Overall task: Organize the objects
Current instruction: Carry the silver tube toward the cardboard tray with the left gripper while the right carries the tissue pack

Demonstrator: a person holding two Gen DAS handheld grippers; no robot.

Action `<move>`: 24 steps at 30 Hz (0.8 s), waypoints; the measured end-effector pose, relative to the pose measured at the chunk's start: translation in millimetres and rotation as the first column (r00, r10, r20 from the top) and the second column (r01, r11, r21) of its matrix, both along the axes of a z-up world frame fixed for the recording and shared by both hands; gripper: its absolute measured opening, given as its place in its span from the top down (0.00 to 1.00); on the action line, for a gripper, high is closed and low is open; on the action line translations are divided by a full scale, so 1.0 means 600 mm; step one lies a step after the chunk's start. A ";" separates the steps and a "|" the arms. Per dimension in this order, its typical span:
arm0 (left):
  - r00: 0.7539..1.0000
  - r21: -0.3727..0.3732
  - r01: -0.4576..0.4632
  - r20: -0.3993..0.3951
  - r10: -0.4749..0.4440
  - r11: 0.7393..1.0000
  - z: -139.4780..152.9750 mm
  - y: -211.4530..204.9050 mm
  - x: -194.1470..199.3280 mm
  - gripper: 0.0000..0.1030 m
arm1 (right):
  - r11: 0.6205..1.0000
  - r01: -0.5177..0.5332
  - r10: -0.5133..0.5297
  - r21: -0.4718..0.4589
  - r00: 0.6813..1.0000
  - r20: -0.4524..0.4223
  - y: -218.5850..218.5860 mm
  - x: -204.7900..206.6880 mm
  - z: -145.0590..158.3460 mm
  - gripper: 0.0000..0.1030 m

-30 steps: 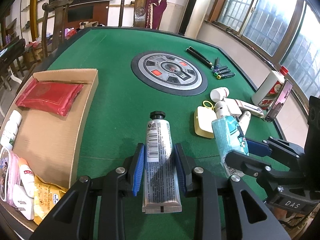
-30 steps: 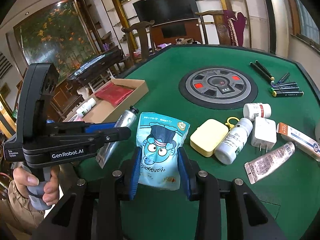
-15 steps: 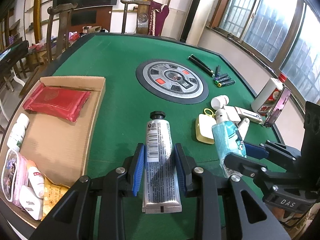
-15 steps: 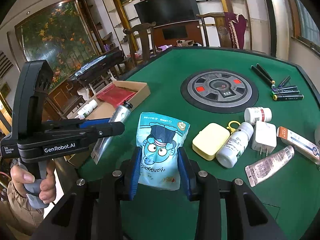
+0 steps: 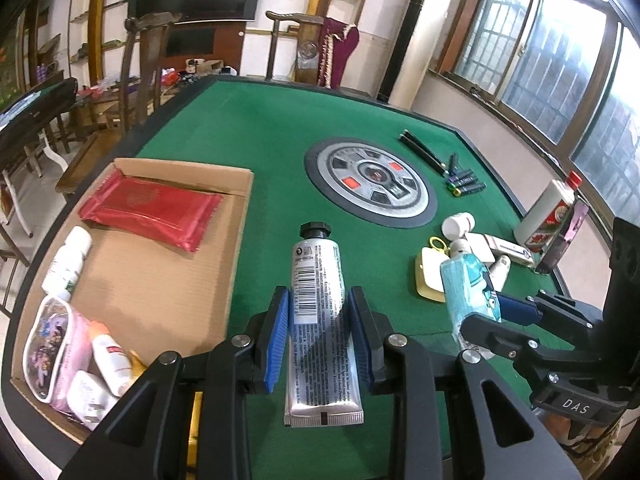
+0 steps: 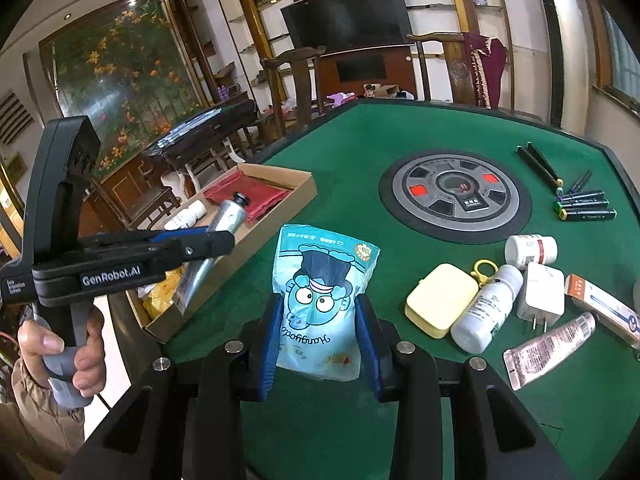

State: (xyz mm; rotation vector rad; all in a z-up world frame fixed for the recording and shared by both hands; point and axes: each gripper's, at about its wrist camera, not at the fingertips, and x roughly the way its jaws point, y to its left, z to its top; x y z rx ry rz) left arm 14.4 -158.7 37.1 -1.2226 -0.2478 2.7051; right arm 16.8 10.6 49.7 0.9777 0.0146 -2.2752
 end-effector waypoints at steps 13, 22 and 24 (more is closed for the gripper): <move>0.996 0.004 -0.086 -0.017 0.086 0.996 0.011 -0.066 0.017 0.72 | 0.999 -0.052 0.052 0.002 0.999 0.002 -0.037 -0.002 -0.003 0.63; 0.992 -0.010 -0.126 -0.015 0.126 0.992 0.015 -0.104 0.012 0.72 | 0.998 -0.063 0.063 0.004 0.998 0.008 -0.044 -0.005 -0.007 0.63; 0.990 -0.012 -0.141 -0.012 0.140 0.990 0.014 -0.116 0.011 0.72 | 0.998 -0.065 0.065 0.004 0.998 0.009 -0.044 -0.006 -0.008 0.63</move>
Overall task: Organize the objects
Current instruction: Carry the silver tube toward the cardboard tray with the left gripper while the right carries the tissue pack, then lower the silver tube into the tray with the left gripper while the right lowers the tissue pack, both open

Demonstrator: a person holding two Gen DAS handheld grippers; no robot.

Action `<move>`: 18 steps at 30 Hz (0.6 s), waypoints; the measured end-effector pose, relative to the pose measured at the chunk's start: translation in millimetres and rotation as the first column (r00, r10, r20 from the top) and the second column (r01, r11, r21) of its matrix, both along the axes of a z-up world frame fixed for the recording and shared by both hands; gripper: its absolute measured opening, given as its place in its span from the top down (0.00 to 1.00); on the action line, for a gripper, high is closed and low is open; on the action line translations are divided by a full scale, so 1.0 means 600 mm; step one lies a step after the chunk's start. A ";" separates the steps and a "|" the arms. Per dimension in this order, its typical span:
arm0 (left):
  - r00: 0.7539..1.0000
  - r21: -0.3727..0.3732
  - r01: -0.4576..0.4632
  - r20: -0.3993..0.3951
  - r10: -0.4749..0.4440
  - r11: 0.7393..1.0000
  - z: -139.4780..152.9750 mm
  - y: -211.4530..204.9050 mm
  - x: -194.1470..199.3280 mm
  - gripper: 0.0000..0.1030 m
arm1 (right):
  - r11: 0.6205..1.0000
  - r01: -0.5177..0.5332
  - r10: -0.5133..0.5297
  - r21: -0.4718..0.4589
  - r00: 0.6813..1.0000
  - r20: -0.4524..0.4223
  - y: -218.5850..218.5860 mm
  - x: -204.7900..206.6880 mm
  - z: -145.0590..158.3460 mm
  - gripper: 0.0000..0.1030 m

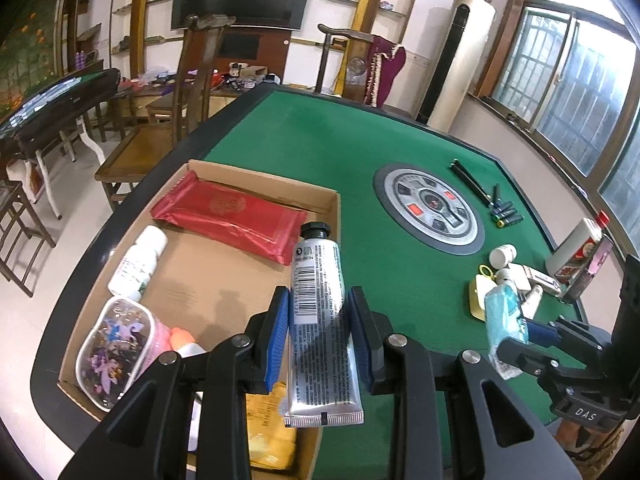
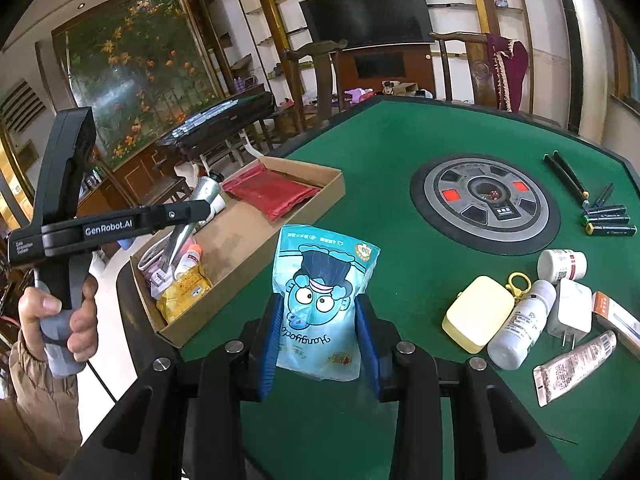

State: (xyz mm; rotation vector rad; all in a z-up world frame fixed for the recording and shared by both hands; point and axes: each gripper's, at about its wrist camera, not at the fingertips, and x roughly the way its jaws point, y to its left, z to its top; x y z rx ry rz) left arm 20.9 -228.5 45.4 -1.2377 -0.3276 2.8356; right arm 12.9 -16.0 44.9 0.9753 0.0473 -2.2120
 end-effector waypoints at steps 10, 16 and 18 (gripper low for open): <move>0.998 -0.002 -0.052 0.022 0.052 0.999 -0.007 -0.055 -0.011 0.72 | 0.999 -0.036 0.036 0.012 0.999 0.004 -0.028 0.000 -0.002 0.63; 0.996 -0.022 -0.076 0.043 0.077 0.997 -0.008 -0.090 -0.030 0.72 | 0.998 -0.056 0.056 0.019 0.998 0.005 -0.044 -0.001 -0.003 0.63; 0.995 -0.028 -0.081 0.053 0.082 0.996 -0.010 -0.099 -0.038 0.72 | 0.998 -0.061 0.061 0.023 0.998 0.005 -0.049 -0.002 -0.003 0.63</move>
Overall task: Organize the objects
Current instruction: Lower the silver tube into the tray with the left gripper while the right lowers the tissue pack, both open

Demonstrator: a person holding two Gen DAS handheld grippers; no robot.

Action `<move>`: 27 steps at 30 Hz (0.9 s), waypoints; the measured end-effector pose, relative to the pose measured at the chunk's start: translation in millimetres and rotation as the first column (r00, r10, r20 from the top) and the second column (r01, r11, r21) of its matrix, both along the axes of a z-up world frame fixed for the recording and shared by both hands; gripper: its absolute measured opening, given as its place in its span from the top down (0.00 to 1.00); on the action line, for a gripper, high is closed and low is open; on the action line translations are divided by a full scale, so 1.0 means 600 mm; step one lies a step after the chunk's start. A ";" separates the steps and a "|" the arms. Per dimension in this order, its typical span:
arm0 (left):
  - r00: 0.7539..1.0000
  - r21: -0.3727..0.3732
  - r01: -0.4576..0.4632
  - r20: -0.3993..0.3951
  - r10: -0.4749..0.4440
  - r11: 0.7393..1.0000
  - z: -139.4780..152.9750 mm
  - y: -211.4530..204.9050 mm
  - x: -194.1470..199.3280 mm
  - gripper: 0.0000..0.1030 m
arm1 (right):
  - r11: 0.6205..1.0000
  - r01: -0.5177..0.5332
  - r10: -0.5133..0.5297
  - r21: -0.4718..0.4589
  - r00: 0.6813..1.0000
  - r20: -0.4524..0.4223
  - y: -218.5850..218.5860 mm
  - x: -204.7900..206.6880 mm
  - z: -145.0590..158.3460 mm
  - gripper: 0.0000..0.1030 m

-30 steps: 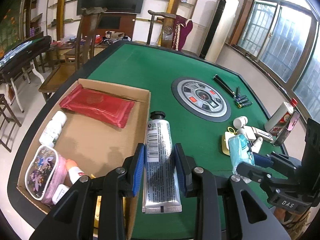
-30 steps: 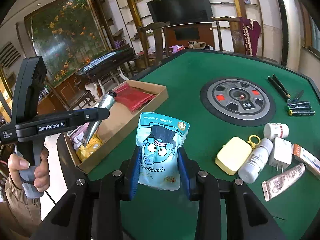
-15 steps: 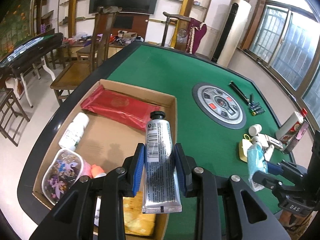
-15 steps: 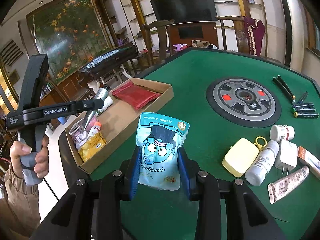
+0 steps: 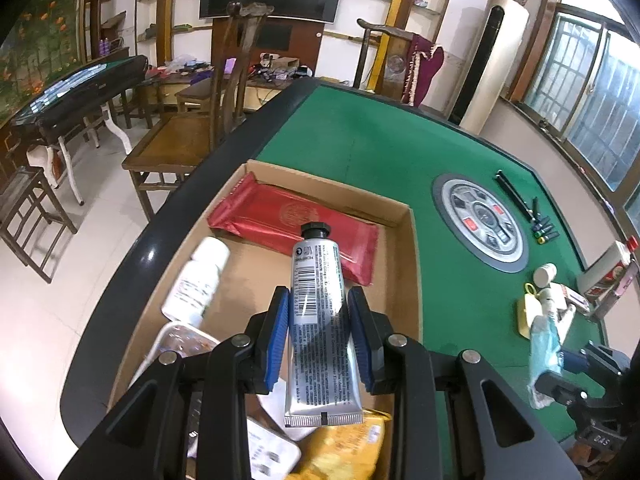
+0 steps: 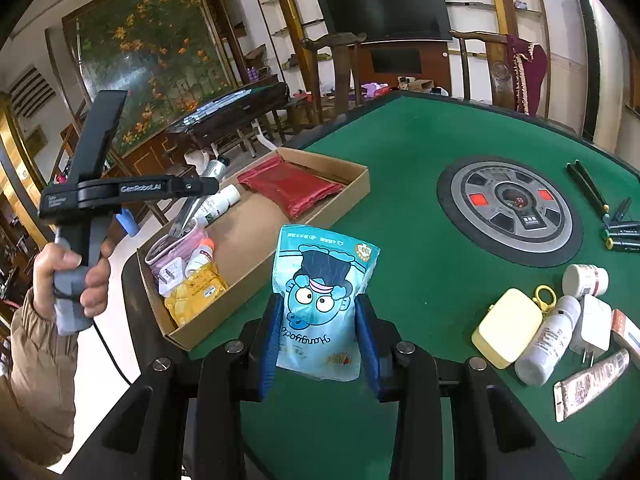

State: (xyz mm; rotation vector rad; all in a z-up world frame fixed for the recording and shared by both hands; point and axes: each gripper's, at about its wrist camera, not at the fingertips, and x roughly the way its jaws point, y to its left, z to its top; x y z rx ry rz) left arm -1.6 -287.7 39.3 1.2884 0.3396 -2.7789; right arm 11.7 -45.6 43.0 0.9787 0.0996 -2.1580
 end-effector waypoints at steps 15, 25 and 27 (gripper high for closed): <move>0.984 -0.080 0.123 0.139 -0.111 0.989 -0.033 -0.032 -0.077 0.72 | 0.998 -0.053 0.053 0.033 0.999 0.003 -0.060 -0.008 -0.002 0.63; 0.974 -0.122 0.145 0.193 -0.120 0.982 -0.058 -0.040 -0.102 0.72 | 0.992 -0.115 0.114 0.047 0.993 0.020 -0.137 -0.039 -0.002 0.63; 0.973 -0.125 0.147 0.199 -0.120 0.981 -0.061 -0.041 -0.104 0.72 | 0.991 -0.122 0.120 0.053 0.992 0.027 -0.152 -0.048 -0.005 0.63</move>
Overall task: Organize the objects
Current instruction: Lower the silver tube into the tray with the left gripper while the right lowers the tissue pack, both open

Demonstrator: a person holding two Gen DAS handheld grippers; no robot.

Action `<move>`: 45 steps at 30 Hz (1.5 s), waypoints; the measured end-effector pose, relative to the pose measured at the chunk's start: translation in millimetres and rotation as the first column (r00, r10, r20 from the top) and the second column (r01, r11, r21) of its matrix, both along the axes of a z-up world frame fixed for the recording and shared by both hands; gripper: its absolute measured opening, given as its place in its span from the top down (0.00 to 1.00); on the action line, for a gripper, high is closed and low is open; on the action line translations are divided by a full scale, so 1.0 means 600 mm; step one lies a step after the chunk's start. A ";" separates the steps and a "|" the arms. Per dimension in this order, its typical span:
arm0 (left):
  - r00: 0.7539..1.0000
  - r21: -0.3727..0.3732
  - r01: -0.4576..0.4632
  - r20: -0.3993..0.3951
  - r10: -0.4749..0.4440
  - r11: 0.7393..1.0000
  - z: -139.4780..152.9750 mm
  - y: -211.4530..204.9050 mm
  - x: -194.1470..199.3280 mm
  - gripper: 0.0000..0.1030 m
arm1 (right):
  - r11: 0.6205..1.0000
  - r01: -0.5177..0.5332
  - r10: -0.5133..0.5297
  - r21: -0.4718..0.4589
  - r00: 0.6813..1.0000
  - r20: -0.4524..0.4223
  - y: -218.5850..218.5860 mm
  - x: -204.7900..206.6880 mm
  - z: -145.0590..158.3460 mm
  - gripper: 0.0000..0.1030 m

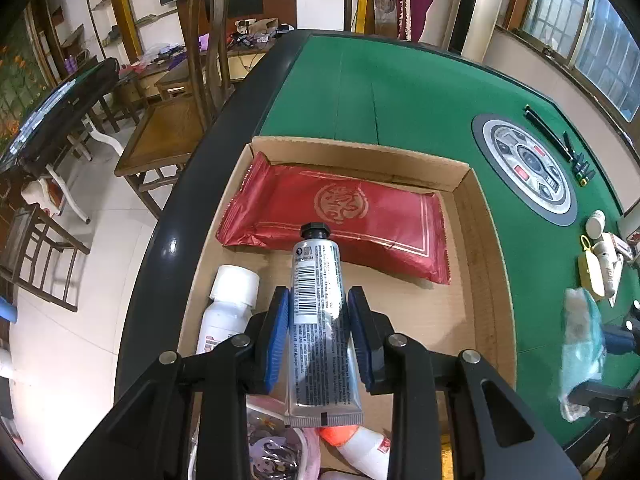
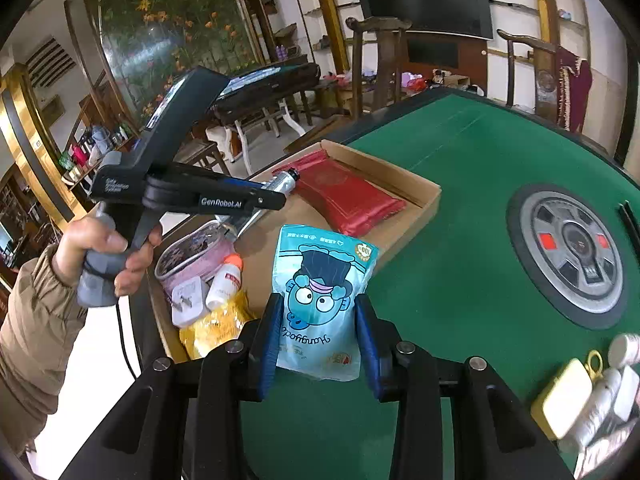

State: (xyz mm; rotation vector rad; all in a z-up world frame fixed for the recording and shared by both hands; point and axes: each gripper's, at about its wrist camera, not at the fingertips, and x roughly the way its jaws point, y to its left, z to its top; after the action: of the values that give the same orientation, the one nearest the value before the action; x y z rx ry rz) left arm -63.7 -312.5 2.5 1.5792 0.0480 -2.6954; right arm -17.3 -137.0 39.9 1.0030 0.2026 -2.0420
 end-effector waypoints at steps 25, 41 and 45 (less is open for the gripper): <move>0.999 -0.050 -0.004 0.040 0.006 0.999 -0.044 -0.016 -0.023 0.72 | 0.996 -0.061 0.060 0.072 0.998 0.009 -0.102 -0.033 -0.039 0.63; 0.999 -0.035 -0.028 -0.026 0.027 0.999 -0.020 -0.024 -0.009 0.61 | 0.991 -0.086 0.086 0.105 0.996 0.004 -0.129 -0.028 -0.054 0.63; 0.995 -0.035 -0.064 -0.075 0.061 0.997 0.012 -0.029 0.015 0.55 | 0.985 -0.112 0.111 0.134 0.994 0.017 -0.153 -0.028 -0.070 0.63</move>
State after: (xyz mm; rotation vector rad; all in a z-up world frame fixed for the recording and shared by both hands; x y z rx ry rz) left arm -54.4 -330.1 9.5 1.4427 0.0470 -2.6899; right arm -34.2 -228.9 -2.4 1.0593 0.3876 -1.9421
